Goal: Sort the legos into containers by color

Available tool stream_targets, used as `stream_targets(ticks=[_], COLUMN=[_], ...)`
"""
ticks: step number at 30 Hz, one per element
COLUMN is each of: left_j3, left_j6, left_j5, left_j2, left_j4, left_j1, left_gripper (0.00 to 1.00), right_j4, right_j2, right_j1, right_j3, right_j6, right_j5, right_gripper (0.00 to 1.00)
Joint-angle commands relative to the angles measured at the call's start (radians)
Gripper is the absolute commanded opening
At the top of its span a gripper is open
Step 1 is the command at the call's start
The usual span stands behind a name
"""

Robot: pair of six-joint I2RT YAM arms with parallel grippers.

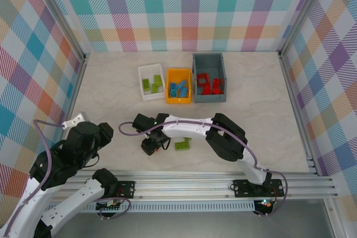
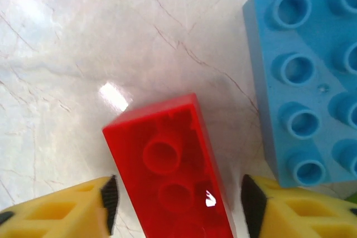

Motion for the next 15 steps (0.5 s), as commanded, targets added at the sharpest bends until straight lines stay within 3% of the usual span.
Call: stream_targets(ticks=[1,8,15], left_j3=[0.006,-0.008,-0.018], left_j6=[0.011,0.012,0.063], left_j5=[0.010,0.027,0.145], left_j2=[0.007,0.011,0.054], left_j4=[0.001,0.022,0.113], left_j1=[-0.005,-0.006,-0.006], left_gripper=[0.37,0.37,0.37], right_j4=[-0.032,-0.014,0.003], right_j2=[0.015,-0.033,-0.246], right_j1=[0.002,0.011,0.008], right_j3=[0.036,-0.024,-0.131], right_j6=[-0.014,-0.007,0.022], right_j5=[-0.020,-0.012,0.031], right_gripper=[0.55,0.41,0.36])
